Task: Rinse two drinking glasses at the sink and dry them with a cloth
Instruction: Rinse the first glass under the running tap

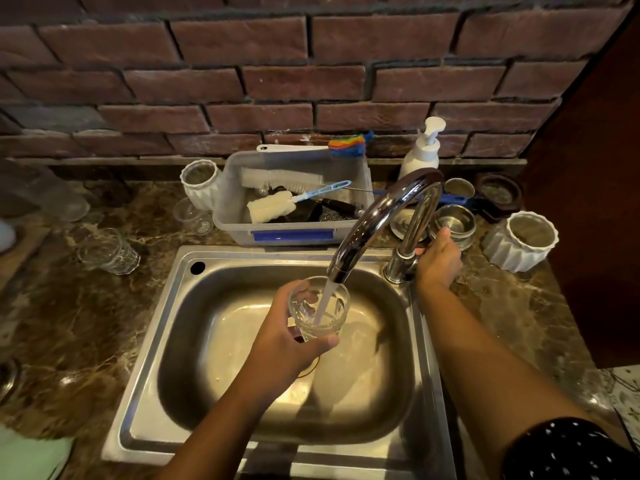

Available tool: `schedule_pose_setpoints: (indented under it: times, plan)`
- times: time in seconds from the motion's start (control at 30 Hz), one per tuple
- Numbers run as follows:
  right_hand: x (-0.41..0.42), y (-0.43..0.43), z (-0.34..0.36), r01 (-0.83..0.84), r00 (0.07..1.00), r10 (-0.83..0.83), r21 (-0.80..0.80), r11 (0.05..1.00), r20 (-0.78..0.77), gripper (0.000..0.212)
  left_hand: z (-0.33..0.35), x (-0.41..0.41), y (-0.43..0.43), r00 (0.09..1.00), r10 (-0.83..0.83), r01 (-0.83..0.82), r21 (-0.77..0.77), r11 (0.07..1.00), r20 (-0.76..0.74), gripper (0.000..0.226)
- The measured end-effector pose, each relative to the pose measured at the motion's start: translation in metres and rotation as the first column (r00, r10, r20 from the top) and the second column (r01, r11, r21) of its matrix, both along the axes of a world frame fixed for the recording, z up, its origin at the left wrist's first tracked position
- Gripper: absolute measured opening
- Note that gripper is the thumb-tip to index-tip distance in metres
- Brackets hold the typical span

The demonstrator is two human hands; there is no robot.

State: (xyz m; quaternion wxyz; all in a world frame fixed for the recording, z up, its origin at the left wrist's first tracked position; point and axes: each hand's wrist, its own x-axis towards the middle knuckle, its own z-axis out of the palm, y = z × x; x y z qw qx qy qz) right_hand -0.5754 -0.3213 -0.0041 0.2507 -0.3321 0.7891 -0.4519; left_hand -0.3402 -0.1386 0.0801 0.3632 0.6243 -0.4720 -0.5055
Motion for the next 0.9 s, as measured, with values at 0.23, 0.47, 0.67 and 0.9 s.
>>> schedule_pose_setpoints:
  times: [0.23,0.47,0.67,0.9]
  plan:
    - [-0.006,0.029,0.019,-0.134,0.988,0.135,-0.014,0.991,0.078,0.032,0.0,-0.004,0.007,0.999,0.016,-0.016,0.007,1.0,-0.04,0.078]
    - [0.046,0.139,0.085,-0.675,0.728,0.682,-0.244,0.696,-0.07,0.023,0.001,0.005,0.014,0.995,-0.075,0.075,-0.004,0.997,-0.07,0.075]
    - [0.074,0.156,0.111,-0.96,0.257,0.953,-0.068,0.27,0.158,0.022,0.014,0.023,0.008,0.976,-0.218,0.217,0.04,0.975,0.022,0.092]
    - [0.095,0.175,0.106,-0.661,0.0,0.406,-0.305,0.686,0.914,0.037,0.033,0.042,-0.012,0.959,-0.25,0.271,-0.177,0.946,0.133,0.05]
